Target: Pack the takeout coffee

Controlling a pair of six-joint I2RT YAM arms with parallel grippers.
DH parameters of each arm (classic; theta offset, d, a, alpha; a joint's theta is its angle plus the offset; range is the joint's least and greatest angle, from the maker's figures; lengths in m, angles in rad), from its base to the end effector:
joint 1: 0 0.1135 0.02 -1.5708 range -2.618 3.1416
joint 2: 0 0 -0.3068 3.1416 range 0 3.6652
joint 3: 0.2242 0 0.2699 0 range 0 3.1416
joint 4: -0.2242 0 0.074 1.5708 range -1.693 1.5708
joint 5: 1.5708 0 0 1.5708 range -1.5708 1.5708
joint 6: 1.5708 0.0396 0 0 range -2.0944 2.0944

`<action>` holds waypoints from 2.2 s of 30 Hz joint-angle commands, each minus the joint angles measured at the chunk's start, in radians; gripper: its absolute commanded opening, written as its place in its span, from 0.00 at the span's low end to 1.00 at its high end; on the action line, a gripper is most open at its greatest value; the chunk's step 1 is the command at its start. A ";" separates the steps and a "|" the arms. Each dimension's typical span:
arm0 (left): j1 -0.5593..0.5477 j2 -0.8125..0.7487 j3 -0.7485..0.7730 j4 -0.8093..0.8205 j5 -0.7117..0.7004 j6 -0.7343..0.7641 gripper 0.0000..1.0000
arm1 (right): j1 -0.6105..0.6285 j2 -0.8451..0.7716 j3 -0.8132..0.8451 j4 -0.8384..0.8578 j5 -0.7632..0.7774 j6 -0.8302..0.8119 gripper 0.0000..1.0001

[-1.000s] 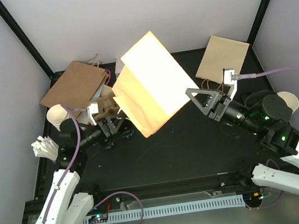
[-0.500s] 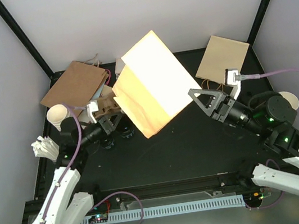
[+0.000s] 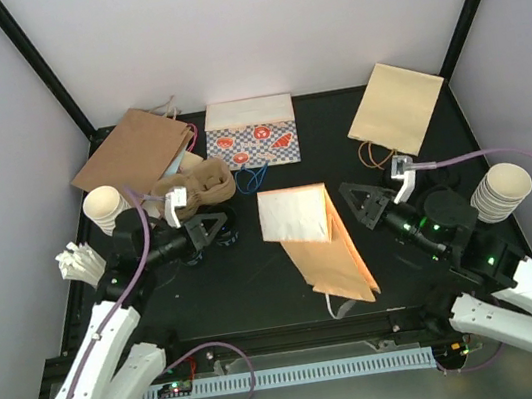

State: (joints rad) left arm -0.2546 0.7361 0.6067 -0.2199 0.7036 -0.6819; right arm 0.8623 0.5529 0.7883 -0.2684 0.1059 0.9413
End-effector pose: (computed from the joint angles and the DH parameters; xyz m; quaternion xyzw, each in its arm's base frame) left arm 0.1476 -0.0649 0.3094 0.0301 0.7935 -0.4949 0.3530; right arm 0.0774 0.0839 0.3906 0.0651 0.7157 0.5211 0.4605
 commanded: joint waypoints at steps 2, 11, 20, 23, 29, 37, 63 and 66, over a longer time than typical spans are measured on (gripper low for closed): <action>-0.075 -0.029 0.036 -0.073 -0.013 0.011 0.02 | -0.005 -0.050 -0.036 -0.173 0.201 -0.007 0.02; -0.198 0.017 0.020 -0.085 -0.115 0.034 0.02 | -0.004 -0.068 -0.031 -0.245 0.245 -0.046 0.27; -0.254 0.060 0.059 -0.124 -0.181 0.079 0.07 | -0.003 0.151 0.113 -0.434 0.236 -0.225 0.67; -0.276 0.057 0.069 -0.143 -0.210 0.104 0.12 | -0.003 0.205 0.124 -0.451 0.187 -0.257 0.75; -0.328 0.064 0.071 -0.159 -0.251 0.132 0.20 | -0.046 0.327 0.115 -0.487 0.113 -0.267 0.85; -0.377 0.056 0.067 -0.179 -0.293 0.149 0.34 | -0.375 0.367 -0.050 -0.333 -0.177 -0.304 0.95; -0.433 0.006 -0.065 -0.151 -0.335 0.108 0.51 | -0.532 0.795 -0.186 -0.042 -0.295 -0.373 1.00; -0.433 0.006 -0.067 -0.154 -0.351 0.100 0.51 | -0.531 0.801 -0.222 -0.019 -0.368 -0.385 1.00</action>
State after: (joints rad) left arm -0.6823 0.7525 0.5377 -0.3813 0.3840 -0.5629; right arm 0.3332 1.3453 0.6079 -0.3508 -0.1337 0.5888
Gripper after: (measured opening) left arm 0.508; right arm 1.000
